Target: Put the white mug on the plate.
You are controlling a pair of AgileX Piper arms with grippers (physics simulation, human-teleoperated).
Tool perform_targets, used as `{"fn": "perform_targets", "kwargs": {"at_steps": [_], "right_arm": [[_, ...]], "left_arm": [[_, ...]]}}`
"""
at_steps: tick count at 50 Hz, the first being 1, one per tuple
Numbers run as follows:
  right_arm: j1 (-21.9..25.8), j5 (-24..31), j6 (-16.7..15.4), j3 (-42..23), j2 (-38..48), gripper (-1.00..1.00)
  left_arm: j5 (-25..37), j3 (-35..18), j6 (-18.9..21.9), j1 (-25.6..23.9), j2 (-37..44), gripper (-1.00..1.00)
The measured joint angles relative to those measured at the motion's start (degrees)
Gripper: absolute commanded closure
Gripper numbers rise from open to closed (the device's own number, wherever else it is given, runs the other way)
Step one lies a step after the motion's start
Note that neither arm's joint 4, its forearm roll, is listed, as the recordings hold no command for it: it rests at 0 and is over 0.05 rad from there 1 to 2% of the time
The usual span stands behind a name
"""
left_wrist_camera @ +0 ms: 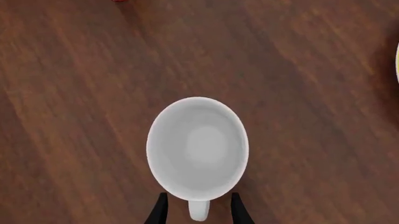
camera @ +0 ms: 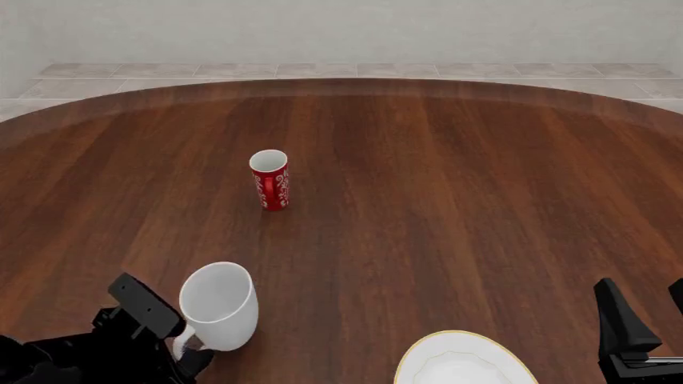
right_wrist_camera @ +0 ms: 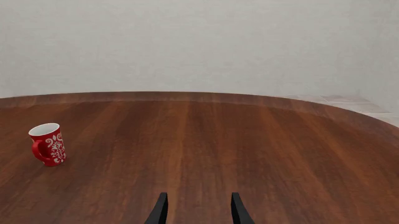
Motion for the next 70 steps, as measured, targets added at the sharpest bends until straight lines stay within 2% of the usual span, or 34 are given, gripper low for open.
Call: {"fn": "perform_targets", "kwargs": {"at_steps": [13, 14, 35, 57, 70], "right_arm": [[0.00, 0.00, 0.00, 0.00, 0.00, -1.00], [0.00, 0.00, 0.00, 0.00, 0.00, -1.00], [0.00, 0.00, -0.01, 0.00, 0.00, -1.00], [0.00, 0.00, 0.00, 0.00, 0.00, -1.00], [0.00, 0.00, 0.00, 0.00, 0.00, -1.00]], "left_arm": [[-1.64, 0.73, -0.10, 0.22, 1.49, -1.00], [-1.72, 0.76, -0.08, 0.30, 1.57, 1.00], [0.68, 0.28, 0.50, 1.67, -0.42, 1.00], [12.67, -4.68, 0.63, -0.74, -10.54, 1.00], [17.41, -7.45, -1.18, -4.31, -13.28, 1.00]]}}
